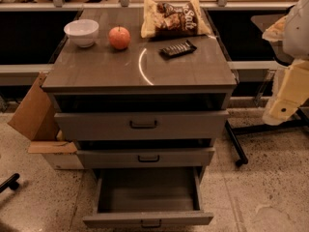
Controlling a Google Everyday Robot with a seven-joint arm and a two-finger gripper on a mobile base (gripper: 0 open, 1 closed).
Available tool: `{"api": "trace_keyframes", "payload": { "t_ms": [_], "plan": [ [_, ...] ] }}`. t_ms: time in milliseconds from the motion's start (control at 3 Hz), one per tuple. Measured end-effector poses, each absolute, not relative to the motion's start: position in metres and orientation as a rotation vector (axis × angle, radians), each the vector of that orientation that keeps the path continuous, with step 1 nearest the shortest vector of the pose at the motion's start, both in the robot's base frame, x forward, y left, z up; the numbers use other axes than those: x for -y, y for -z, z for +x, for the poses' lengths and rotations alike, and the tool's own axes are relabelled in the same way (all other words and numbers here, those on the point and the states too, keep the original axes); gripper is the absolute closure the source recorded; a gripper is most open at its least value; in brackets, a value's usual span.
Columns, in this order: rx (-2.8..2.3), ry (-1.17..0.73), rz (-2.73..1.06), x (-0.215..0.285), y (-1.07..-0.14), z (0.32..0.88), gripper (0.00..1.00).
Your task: Close bottom drawer
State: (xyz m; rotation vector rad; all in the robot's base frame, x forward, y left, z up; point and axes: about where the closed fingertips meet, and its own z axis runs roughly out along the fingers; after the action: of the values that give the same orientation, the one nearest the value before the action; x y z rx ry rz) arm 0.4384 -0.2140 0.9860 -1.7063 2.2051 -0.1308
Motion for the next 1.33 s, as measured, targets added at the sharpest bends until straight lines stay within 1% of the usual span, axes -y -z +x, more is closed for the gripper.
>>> {"api": "trace_keyframes", "payload": {
  "t_ms": [667,1333],
  "plan": [
    [-2.188,0.113,-1.746,0.211,-0.976,0.44,0.0],
    [-2.116,-0.086,-1.942,0.193,-0.881,0.426,0.0]
  ]
}}
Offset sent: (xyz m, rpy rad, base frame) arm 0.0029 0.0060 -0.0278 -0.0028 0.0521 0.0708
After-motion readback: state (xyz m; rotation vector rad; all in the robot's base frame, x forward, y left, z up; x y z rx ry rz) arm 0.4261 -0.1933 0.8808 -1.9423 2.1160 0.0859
